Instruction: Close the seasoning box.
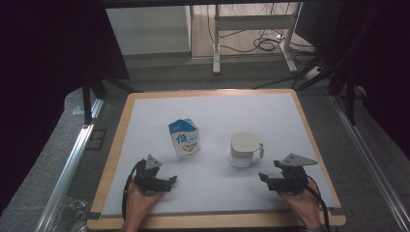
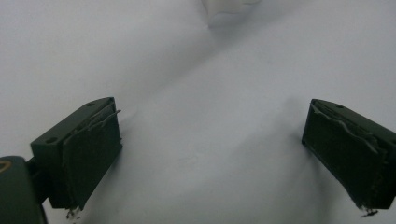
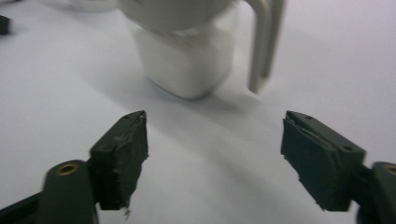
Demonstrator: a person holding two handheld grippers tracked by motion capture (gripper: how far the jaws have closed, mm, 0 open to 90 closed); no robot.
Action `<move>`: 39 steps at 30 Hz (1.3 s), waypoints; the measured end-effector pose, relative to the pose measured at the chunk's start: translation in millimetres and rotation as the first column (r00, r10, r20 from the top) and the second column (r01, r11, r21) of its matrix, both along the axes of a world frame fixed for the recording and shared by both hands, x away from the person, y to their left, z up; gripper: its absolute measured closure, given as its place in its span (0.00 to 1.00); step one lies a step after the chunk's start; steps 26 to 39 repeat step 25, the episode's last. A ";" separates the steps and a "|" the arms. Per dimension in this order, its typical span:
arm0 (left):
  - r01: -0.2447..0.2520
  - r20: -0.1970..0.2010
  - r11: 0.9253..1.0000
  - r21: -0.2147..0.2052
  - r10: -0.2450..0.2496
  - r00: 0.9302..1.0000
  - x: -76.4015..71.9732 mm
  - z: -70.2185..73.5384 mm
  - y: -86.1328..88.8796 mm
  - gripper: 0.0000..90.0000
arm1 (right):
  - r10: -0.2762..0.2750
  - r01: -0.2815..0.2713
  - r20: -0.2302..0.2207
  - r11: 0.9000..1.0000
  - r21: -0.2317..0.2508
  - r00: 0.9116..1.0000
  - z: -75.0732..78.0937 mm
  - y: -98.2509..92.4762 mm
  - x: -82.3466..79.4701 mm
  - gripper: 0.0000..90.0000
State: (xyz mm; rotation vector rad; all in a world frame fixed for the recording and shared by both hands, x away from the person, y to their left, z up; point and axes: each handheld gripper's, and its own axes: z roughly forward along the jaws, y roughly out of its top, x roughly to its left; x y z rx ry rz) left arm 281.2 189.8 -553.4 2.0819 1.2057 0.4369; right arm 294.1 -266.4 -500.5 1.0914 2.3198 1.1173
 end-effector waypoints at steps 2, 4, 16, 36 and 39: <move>0.000 0.000 1.000 0.000 0.000 1.000 0.0 0.0 0.0 0.05 | -0.037 0.037 -0.026 0.999 -0.006 0.999 -7.6 -8.9 3.6 0.20; 0.000 0.000 1.000 0.000 0.000 1.000 0.0 0.0 0.0 0.05 | -0.054 0.054 -0.028 0.999 -0.010 0.998 -11.4 -13.1 6.0 0.19; 0.000 0.000 1.000 0.000 0.000 1.000 0.0 0.0 0.0 0.05 | -0.114 0.111 -0.021 0.988 -0.109 0.993 -30.6 -15.2 15.9 0.11; -0.001 -0.002 1.000 -0.001 0.001 1.000 0.2 -0.2 0.1 0.04 | -0.113 0.110 -0.019 0.988 -0.110 0.993 -31.3 -15.1 15.8 0.11; -0.001 -0.002 1.000 -0.001 0.001 1.000 0.2 -0.2 0.1 0.04 | -0.113 0.110 -0.019 0.988 -0.110 0.993 -31.3 -15.1 15.8 0.11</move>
